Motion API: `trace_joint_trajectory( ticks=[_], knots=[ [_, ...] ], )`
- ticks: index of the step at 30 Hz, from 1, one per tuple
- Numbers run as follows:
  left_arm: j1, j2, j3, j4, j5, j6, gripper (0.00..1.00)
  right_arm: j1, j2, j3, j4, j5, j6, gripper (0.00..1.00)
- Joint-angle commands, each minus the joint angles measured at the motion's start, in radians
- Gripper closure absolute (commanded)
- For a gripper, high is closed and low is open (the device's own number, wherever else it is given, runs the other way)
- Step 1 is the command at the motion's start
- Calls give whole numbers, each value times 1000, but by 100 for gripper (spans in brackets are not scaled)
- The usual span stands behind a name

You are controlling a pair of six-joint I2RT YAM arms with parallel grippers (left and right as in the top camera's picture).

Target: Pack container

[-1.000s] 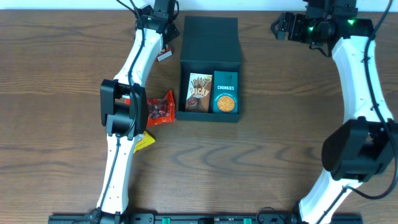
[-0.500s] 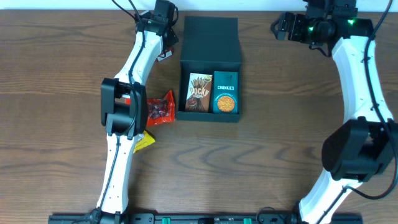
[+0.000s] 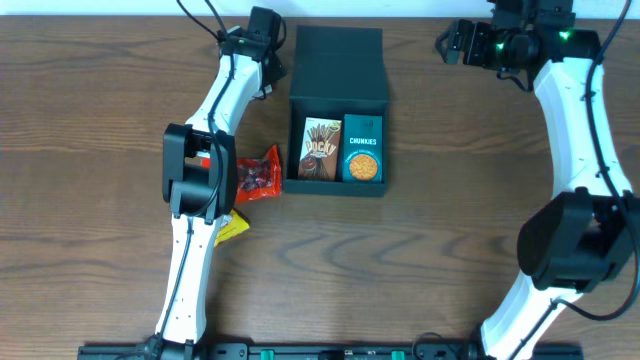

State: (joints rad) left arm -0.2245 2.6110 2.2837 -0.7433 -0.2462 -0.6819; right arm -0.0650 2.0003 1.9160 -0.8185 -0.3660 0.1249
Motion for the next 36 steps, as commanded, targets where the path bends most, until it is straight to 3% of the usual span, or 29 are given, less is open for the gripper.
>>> trace_joint_trajectory(
  ticks=[1,8,19,25,30,36],
  knots=[
    [10,19,-10,-3,3,-2,8,-6,-12,16,-2,3,-11,1],
    [9,16,-9,-24,11,-2,34,-6,-12,16,-2,3,-19,1],
    [8,-74,4,-122,11,-2,36,-6,-12,16,-1,3,-19,1],
    [-11,-198,4,-183,11,29,46,-6,-12,16,-1,3,-18,1],
    [-47,-296,4,-210,11,104,46,-7,-12,16,15,3,-18,1],
    [-123,-390,4,-359,12,118,46,-39,-13,16,37,2,-16,1]
  ],
)
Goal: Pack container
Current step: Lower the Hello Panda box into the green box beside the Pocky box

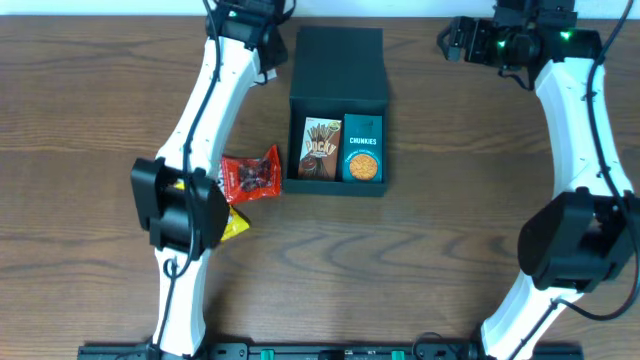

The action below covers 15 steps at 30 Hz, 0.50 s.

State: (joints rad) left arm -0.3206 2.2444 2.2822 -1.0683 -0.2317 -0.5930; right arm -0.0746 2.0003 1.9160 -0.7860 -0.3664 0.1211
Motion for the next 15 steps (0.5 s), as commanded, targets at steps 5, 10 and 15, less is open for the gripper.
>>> trace_joint_trajectory(
  ticks=[5,10,15],
  knots=[
    [-103,-33,5,-198,91,29,48,-81,-13,20,11,-9,43,1],
    [-180,-31,3,-232,100,52,49,-125,-13,21,9,-55,50,1],
    [-243,-27,-37,-240,102,59,48,-142,-13,21,-8,-87,50,1]
  ],
)
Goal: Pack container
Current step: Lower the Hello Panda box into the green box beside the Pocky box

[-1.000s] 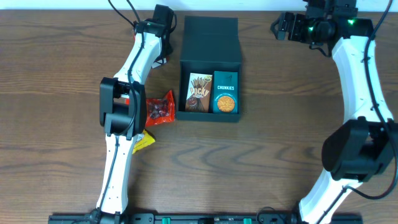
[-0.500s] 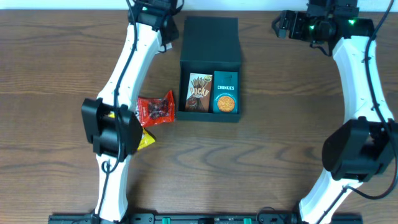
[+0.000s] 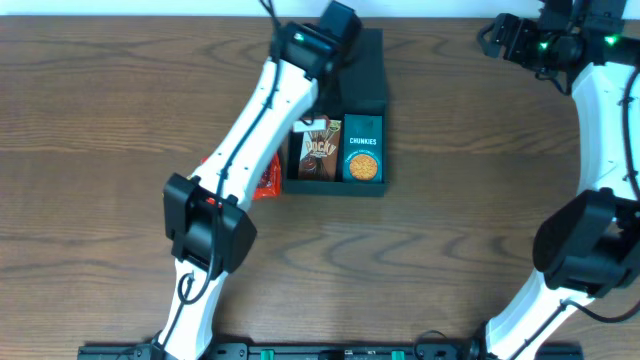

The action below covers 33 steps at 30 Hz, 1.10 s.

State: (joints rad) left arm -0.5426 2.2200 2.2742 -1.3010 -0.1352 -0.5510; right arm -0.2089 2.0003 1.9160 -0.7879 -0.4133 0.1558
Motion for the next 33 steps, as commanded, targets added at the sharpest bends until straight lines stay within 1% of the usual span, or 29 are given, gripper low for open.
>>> trace_joint_trajectory(
  ticks=[1,3,7,14,16,20,23,27,33],
  knots=[
    [-29,-2,-47,-6,6,17,48,-8,-13,21,-10,-40,15,1],
    [-41,-2,-86,-6,13,17,48,-8,-13,21,-18,-40,15,1],
    [-42,-2,-167,17,113,35,48,-8,-13,21,-29,-40,14,1],
    [-42,-2,-259,85,153,58,48,-8,-13,21,-34,-39,11,1],
    [-42,-2,-268,96,160,61,48,-8,-13,21,-34,-39,11,1],
    [-49,-2,-271,138,215,135,48,-8,-13,21,-31,-39,6,1],
    [-64,-2,-271,163,218,169,47,-8,-13,21,-27,-38,4,1],
    [-81,-2,-271,185,214,174,42,-8,-13,21,-23,-36,4,1],
    [-96,3,-271,234,214,167,42,-8,-13,21,-24,-35,-8,1]
  ],
)
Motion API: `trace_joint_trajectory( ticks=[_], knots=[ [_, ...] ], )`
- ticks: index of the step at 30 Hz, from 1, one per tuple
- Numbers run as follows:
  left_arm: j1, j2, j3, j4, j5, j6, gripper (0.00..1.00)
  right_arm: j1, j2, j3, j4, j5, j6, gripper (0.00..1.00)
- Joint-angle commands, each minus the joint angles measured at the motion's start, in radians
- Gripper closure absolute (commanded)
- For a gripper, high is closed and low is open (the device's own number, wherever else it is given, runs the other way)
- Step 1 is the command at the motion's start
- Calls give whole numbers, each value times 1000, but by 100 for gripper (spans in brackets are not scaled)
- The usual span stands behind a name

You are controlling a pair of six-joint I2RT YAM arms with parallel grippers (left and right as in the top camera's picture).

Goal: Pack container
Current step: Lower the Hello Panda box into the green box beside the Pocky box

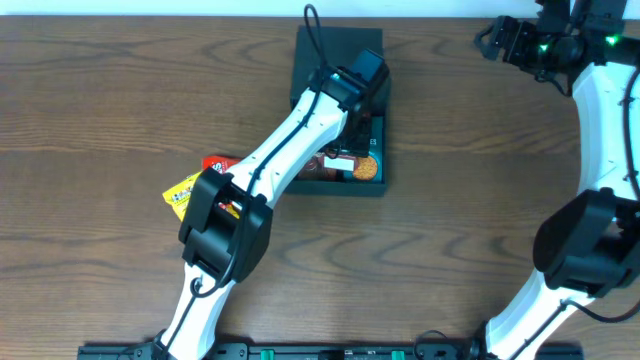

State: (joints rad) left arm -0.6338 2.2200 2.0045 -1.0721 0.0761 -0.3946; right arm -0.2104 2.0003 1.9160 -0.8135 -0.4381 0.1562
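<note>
The dark green box (378,178) stands at the table's middle back with its lid (335,45) laid open behind it. Inside it, a brown Pocky carton (322,167) and a teal Chunkies carton (367,168) show only in part under my left arm. My left gripper (362,92) hangs over the box's right half; its fingers are hidden below the wrist. A red snack packet (215,162) and a yellow packet (180,194) lie on the table left of the box. My right gripper (487,36) is at the far right back, away from everything.
The brown wooden table (100,100) carries nothing else. My left arm (290,150) slants across from the front left to the box, covering part of the two packets. The right arm (600,140) runs along the right edge.
My left gripper was over the left part of the open lid; now it is further right and nearer, over the box's inside. More of the two cartons is covered. The right arm has not moved.
My left gripper was first beside the lid's left edge, then further back at the table's rear. It then stood over the lid, and now over the box's right compartment. The right arm shifted a little to the right. Both cartons stayed in the box.
</note>
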Motion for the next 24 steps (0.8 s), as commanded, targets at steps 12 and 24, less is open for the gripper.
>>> trace_joint_trajectory(
  ticks=[12,24],
  knots=[
    [-53,48,1,19,2,-51,17,-7,-13,21,-27,-11,-33,1],
    [-50,10,100,-16,-61,-46,15,-7,-13,21,-51,-11,-61,1]
  ],
)
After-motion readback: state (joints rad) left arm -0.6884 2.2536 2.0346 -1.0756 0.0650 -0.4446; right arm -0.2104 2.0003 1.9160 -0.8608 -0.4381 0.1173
